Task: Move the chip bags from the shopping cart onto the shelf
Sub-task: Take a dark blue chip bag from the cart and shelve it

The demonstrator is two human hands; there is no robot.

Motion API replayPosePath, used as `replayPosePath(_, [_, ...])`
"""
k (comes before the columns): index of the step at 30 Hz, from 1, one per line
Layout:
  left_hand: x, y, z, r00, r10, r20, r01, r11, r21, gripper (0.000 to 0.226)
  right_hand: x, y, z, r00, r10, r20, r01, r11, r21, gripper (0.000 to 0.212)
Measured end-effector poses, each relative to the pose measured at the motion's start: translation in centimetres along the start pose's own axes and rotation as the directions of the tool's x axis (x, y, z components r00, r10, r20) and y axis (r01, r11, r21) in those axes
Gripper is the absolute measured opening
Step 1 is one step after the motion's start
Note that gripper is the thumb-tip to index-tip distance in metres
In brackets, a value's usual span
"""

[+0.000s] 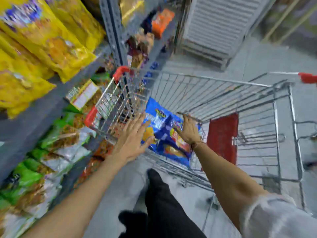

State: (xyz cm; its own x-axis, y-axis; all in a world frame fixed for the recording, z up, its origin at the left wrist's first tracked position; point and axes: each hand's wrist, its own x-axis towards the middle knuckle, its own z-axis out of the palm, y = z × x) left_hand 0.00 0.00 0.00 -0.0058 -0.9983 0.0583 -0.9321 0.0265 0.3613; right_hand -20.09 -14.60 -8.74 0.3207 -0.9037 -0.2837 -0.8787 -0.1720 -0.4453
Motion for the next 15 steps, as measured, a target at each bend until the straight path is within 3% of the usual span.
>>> replayPosePath(3, [-0.8,-0.2,2.4,0.998,0.006,0.057,-0.003,0.999,-0.052,0.054,1.4,2.6,1.4,0.986,0.079,0.148,-0.08,0.997,0.005,0.086])
replayPosePath(8, [-1.0,-0.4,3.5,0.996,-0.012,0.084,0.014,1.0,-0.021,0.043,4.1,6.4,3.0,0.96,0.134,0.245,-0.146,0.989,0.033,0.095])
replayPosePath(15, [-1.3,-0.1,4.4,0.997,-0.064,-0.037,0.063,0.998,-0.023,0.039,6.5,9.8,4.8,0.884,0.204,0.421,-0.244,0.969,0.042,0.092])
